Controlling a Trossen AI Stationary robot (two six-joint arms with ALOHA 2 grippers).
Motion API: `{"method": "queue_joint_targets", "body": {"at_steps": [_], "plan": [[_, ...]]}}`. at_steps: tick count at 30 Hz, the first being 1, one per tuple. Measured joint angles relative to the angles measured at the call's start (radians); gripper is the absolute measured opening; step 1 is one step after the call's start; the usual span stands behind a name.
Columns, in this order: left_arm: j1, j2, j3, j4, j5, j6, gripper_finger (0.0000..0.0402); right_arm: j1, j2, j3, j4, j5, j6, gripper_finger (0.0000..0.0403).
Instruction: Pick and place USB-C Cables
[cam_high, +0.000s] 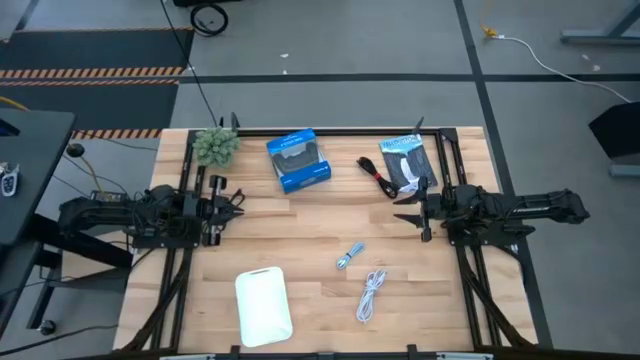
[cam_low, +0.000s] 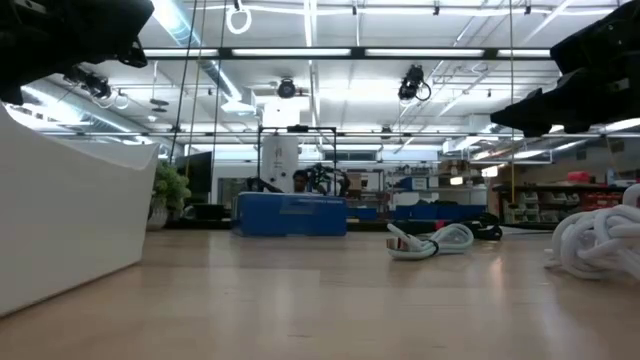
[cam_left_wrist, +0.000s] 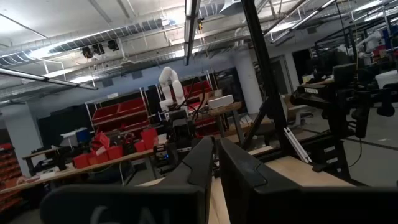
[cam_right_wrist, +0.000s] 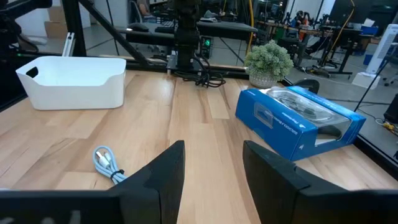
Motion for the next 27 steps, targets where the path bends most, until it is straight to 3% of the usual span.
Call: {"method": "queue_joint_targets", "body": {"at_steps": [24,27], "plan": [[0.000,0.000,0.000,0.010,0.000,0.000,0.0036,0.000,0.000,0.000,0.000,0.000,0.000,0.0169],[-0.004,0.000,0.000,0.015,0.000,-0.096,0.0036,0.000,0.000,0.000,0.000,0.000,0.000,0.0169]]}}
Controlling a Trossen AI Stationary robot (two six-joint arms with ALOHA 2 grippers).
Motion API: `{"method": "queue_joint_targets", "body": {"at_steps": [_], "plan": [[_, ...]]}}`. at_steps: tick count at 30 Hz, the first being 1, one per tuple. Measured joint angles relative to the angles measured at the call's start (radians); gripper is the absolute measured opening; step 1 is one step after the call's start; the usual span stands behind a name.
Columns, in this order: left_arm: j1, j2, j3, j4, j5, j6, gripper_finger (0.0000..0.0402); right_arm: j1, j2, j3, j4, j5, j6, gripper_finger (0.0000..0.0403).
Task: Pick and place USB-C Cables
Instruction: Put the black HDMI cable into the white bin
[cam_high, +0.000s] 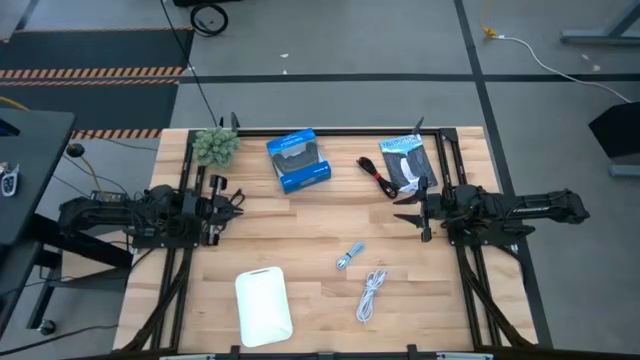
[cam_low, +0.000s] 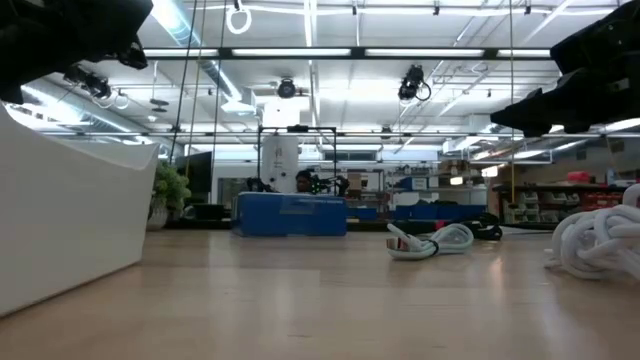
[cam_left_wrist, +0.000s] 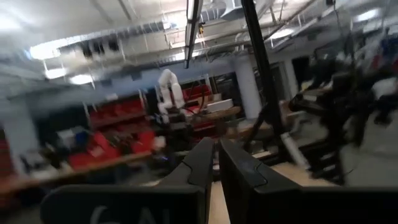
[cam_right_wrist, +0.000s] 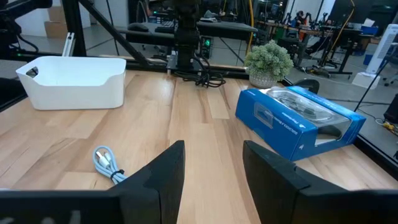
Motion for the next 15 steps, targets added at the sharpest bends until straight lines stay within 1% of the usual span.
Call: {"method": "queue_joint_targets", "body": {"at_steps": [3,9,11,15], "plan": [[0.000,0.000,0.000,-0.003,0.000,-0.182,0.0036,0.000,0.000,0.000,0.000,0.000,0.000,0.0169],[0.000,0.000,0.000,-0.002,0.000,-0.403,0.0036,0.000,0.000,0.000,0.000,0.000,0.000,0.0169],[0.001,0.000,0.000,-0.013,0.000,-0.427,0.0036,0.000,0.000,0.000,0.000,0.000,0.000,0.0169],[0.001,0.000,0.000,-0.046,0.000,-0.428,0.0036,0.000,0.000,0.000,0.000,0.000,0.000,0.0169]]}}
